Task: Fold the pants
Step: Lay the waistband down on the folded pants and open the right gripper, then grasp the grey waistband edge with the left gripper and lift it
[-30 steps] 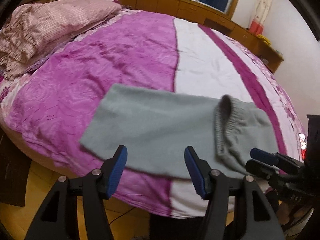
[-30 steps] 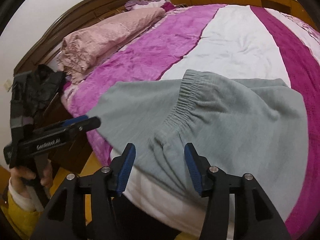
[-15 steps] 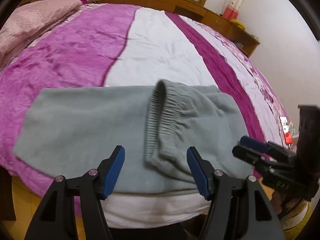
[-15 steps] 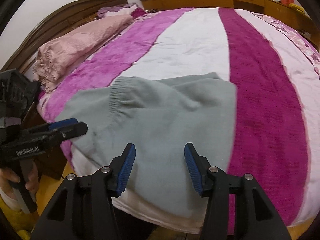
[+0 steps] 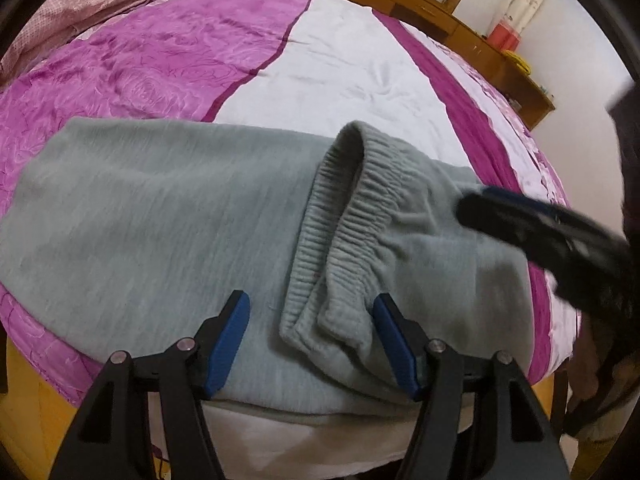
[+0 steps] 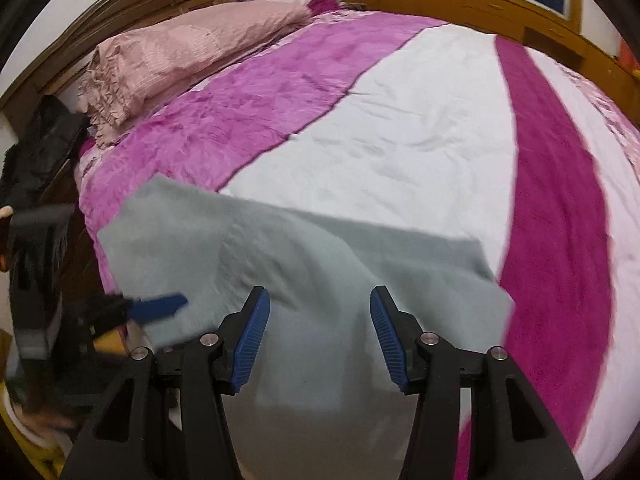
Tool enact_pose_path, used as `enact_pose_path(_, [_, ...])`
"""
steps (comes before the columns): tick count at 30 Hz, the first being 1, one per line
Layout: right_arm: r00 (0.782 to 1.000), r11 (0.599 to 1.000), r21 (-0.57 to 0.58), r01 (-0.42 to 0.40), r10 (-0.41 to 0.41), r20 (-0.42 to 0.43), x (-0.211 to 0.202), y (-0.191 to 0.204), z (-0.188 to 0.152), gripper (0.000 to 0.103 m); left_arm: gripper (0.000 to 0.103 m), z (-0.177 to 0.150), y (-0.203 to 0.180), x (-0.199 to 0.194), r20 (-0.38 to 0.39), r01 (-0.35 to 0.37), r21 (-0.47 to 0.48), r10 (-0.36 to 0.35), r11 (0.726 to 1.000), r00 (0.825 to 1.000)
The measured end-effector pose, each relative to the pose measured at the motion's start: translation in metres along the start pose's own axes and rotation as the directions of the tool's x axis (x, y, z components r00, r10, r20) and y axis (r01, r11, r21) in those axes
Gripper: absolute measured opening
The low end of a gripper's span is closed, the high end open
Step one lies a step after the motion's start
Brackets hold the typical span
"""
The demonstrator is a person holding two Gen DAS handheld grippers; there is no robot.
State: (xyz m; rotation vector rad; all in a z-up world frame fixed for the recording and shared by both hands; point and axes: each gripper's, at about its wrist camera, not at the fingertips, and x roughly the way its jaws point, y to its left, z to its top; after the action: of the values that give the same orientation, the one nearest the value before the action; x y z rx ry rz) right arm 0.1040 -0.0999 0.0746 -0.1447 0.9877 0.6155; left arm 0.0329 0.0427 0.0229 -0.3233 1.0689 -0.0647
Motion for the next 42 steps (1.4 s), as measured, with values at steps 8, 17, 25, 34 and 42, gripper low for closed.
enact_pose_path(8, [0.992,0.996,-0.045,-0.077,0.072,-0.099,0.056,0.004,0.019,0.046,0.068,-0.002,-0.009,0.008,0.03,-0.047,0.044,0.046,0.998,0.998])
enact_pose_path(17, [0.993,0.994,-0.057,-0.095,0.091,-0.078,0.07,0.003,0.015,0.047,0.049,-0.006,-0.014,0.007,0.061,-0.042,0.087,0.037,0.995,0.997])
enact_pose_path(25, [0.996,0.995,-0.062,-0.084,0.083,-0.019,0.059,0.006,0.007,0.02,0.031,-0.004,-0.012,0.002,0.059,-0.004,0.076,0.0,0.997,0.998])
enact_pose_path(34, [0.988,0.99,0.026,-0.136,0.134,0.082,0.026,0.004,0.006,0.005,0.019,-0.006,-0.01,-0.035,0.14,0.099,0.079,-0.109,0.992,0.984])
enact_pose_path(42, [0.961,0.975,0.036,-0.217,0.207,0.184,-0.006,0.033,0.029,0.005,0.017,0.005,0.009,-0.088,0.249,0.077,0.095,-0.098,0.993,0.964])
